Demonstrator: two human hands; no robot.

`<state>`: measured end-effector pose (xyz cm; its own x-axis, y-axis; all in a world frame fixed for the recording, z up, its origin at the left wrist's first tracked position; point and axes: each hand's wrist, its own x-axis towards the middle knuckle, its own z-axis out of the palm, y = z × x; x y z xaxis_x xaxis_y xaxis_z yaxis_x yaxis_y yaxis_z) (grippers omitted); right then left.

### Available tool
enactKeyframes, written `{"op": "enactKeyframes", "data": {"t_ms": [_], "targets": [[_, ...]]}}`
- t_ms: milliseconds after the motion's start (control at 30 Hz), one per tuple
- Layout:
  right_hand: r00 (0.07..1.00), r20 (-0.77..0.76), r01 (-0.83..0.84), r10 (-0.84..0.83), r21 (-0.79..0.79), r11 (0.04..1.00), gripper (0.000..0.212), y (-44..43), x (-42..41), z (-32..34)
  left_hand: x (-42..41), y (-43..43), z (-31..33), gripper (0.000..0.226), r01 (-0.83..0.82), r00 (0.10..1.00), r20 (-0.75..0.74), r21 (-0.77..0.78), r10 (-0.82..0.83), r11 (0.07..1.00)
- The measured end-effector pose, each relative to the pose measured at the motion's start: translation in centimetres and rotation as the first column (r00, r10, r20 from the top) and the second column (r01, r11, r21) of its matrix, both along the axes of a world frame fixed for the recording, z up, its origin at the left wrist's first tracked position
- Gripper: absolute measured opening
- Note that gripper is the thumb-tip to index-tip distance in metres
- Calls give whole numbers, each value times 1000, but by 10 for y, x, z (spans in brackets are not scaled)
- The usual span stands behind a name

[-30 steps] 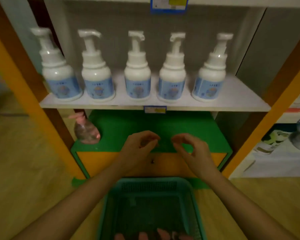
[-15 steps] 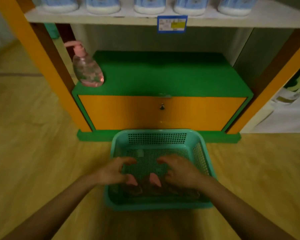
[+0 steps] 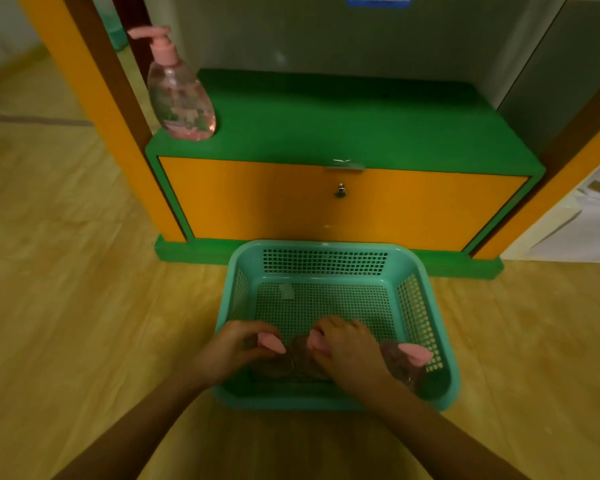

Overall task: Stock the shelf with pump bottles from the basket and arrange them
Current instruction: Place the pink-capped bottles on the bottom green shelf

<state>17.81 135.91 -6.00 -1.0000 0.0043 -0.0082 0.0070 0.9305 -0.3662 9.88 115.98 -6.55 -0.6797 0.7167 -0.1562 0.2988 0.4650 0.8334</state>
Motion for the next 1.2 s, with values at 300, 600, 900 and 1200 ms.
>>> {"op": "enactKeyframes", "data": {"t_ms": [300, 600, 900, 1200], "targets": [[991, -77, 97, -112, -178, 979, 11, 13, -5, 45, -6, 7, 47, 28, -117, 986, -109, 112, 129, 987], [941, -325, 63, -100, -121, 991, 22, 37, -51, 182, -42, 16, 162, 26, -106, 962, -190, 397, 194, 912], [869, -494, -36, -40, -144, 989, 17, 23, -122, 297, -101, 2, 251, 33, -65, 916, -341, 399, 214, 915], [920, -390, -30, -47, -190, 981, 24, -13, -214, 279, -137, -35, 283, 26, -75, 879, -412, 381, 241, 922]]}}
